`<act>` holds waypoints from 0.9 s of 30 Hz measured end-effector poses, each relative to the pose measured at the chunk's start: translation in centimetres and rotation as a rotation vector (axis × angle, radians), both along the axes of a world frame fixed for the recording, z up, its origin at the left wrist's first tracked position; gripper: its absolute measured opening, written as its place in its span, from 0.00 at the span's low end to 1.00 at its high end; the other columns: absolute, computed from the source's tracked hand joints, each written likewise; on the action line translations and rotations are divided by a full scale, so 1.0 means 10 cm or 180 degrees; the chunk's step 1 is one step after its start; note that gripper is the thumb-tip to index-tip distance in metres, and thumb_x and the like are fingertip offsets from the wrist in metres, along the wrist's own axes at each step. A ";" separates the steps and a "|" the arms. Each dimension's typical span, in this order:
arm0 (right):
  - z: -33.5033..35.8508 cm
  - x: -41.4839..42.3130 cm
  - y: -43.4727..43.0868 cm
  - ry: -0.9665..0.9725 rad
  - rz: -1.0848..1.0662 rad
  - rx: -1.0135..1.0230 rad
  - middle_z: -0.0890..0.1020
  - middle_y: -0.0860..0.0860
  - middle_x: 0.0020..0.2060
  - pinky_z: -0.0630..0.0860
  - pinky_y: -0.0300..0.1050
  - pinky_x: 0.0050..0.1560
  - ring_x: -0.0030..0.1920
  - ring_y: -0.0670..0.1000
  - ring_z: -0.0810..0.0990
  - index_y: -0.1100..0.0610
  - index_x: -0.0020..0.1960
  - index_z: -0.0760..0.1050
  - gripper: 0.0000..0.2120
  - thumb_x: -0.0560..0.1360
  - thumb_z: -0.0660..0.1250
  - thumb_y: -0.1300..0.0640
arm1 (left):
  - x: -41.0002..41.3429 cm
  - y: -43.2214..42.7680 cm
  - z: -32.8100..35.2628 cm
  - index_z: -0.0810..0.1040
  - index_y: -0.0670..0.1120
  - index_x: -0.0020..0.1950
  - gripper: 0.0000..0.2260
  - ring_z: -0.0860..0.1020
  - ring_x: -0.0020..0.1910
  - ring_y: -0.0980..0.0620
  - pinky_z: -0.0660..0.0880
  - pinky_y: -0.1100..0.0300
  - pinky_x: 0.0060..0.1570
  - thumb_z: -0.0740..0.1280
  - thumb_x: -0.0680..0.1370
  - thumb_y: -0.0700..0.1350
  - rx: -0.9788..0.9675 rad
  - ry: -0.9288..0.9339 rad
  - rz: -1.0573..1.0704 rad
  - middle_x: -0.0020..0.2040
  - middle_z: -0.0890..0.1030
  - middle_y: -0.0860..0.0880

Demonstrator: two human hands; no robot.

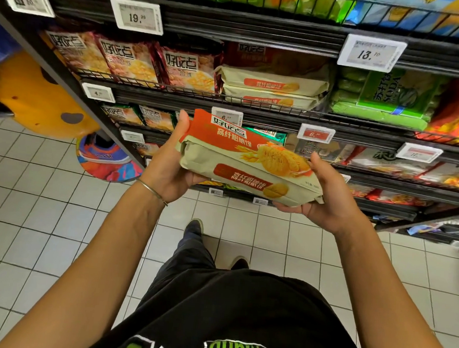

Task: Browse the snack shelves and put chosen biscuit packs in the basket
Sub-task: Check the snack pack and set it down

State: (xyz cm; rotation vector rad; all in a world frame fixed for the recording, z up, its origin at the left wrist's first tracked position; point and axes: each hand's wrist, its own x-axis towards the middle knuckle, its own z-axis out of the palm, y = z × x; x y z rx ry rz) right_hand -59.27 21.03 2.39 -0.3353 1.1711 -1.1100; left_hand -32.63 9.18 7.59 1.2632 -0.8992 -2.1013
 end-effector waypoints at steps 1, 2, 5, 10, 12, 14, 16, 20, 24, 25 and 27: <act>-0.01 -0.01 0.01 -0.0091 -0.0028 0.0016 0.83 0.62 0.63 0.85 0.59 0.45 0.55 0.66 0.85 0.55 0.67 0.81 0.29 0.82 0.58 0.35 | 0.01 0.00 -0.01 0.79 0.48 0.70 0.32 0.82 0.63 0.43 0.85 0.50 0.48 0.51 0.82 0.69 0.0074 0.0007 0.0034 0.63 0.84 0.44; -0.01 -0.03 0.02 -0.0169 -0.0072 0.0024 0.83 0.63 0.64 0.85 0.59 0.44 0.55 0.66 0.86 0.56 0.67 0.82 0.29 0.82 0.58 0.36 | 0.02 0.00 -0.02 0.79 0.48 0.70 0.31 0.81 0.64 0.42 0.85 0.49 0.50 0.52 0.82 0.68 0.0143 0.0007 0.0062 0.64 0.83 0.44; -0.03 -0.04 0.03 -0.0311 -0.0226 0.0006 0.83 0.62 0.63 0.85 0.57 0.40 0.52 0.63 0.87 0.55 0.63 0.84 0.26 0.82 0.57 0.38 | 0.06 0.01 -0.07 0.76 0.46 0.74 0.28 0.79 0.67 0.41 0.80 0.48 0.57 0.56 0.84 0.64 0.0354 0.0040 0.0080 0.68 0.81 0.43; -0.05 -0.05 0.00 -0.0331 -0.0431 -0.0085 0.85 0.60 0.59 0.86 0.53 0.38 0.47 0.61 0.88 0.54 0.62 0.83 0.23 0.87 0.53 0.45 | 0.05 0.08 -0.15 0.73 0.46 0.76 0.24 0.86 0.50 0.46 0.85 0.54 0.38 0.58 0.85 0.59 0.0631 0.0265 0.0172 0.65 0.81 0.43; -0.04 -0.03 -0.02 -0.0176 -0.0486 -0.0062 0.85 0.60 0.60 0.86 0.52 0.38 0.49 0.60 0.88 0.53 0.64 0.82 0.22 0.88 0.52 0.45 | 0.05 0.11 -0.18 0.74 0.46 0.76 0.24 0.86 0.49 0.46 0.85 0.55 0.39 0.58 0.85 0.58 0.0674 0.0289 0.0177 0.64 0.82 0.43; -0.02 -0.01 -0.03 0.0004 -0.0540 -0.0041 0.86 0.58 0.60 0.86 0.50 0.38 0.50 0.58 0.88 0.52 0.64 0.82 0.21 0.88 0.53 0.45 | 0.03 0.13 -0.21 0.73 0.46 0.76 0.24 0.84 0.53 0.45 0.85 0.55 0.43 0.58 0.85 0.58 0.0749 0.0345 0.0164 0.67 0.80 0.43; -0.01 0.01 -0.03 0.0093 -0.0589 -0.0081 0.86 0.56 0.58 0.86 0.49 0.39 0.51 0.57 0.88 0.51 0.62 0.83 0.20 0.88 0.54 0.45 | 0.01 0.15 -0.24 0.73 0.45 0.76 0.24 0.83 0.54 0.45 0.84 0.55 0.43 0.58 0.85 0.58 0.0790 0.0393 0.0163 0.69 0.79 0.43; 0.00 0.04 -0.05 0.0333 -0.0642 -0.0096 0.85 0.56 0.61 0.83 0.62 0.58 0.62 0.61 0.84 0.55 0.70 0.78 0.18 0.86 0.58 0.48 | -0.02 0.18 -0.28 0.80 0.46 0.66 0.17 0.87 0.47 0.47 0.84 0.57 0.38 0.59 0.85 0.54 0.0846 0.0468 0.0241 0.56 0.86 0.45; 0.04 0.07 -0.05 0.0413 -0.0732 -0.0091 0.85 0.56 0.61 0.83 0.62 0.59 0.63 0.61 0.83 0.55 0.69 0.78 0.16 0.85 0.61 0.51 | -0.03 0.19 -0.31 0.79 0.47 0.68 0.18 0.85 0.49 0.47 0.83 0.59 0.38 0.60 0.85 0.54 0.0885 0.0488 0.0202 0.61 0.83 0.45; 0.05 0.08 -0.05 0.0443 -0.0766 -0.0111 0.86 0.56 0.60 0.85 0.58 0.54 0.61 0.60 0.85 0.54 0.68 0.79 0.15 0.85 0.62 0.52 | -0.03 0.20 -0.32 0.82 0.47 0.65 0.17 0.85 0.48 0.47 0.82 0.59 0.37 0.60 0.85 0.54 0.0886 0.0501 0.0180 0.60 0.84 0.45; 0.04 0.08 -0.04 0.0512 -0.0812 -0.0124 0.87 0.55 0.57 0.86 0.52 0.47 0.58 0.58 0.86 0.53 0.65 0.80 0.13 0.85 0.63 0.53 | -0.05 0.21 -0.33 0.86 0.48 0.56 0.16 0.86 0.44 0.48 0.82 0.59 0.36 0.61 0.84 0.54 0.0879 0.0499 0.0180 0.54 0.87 0.46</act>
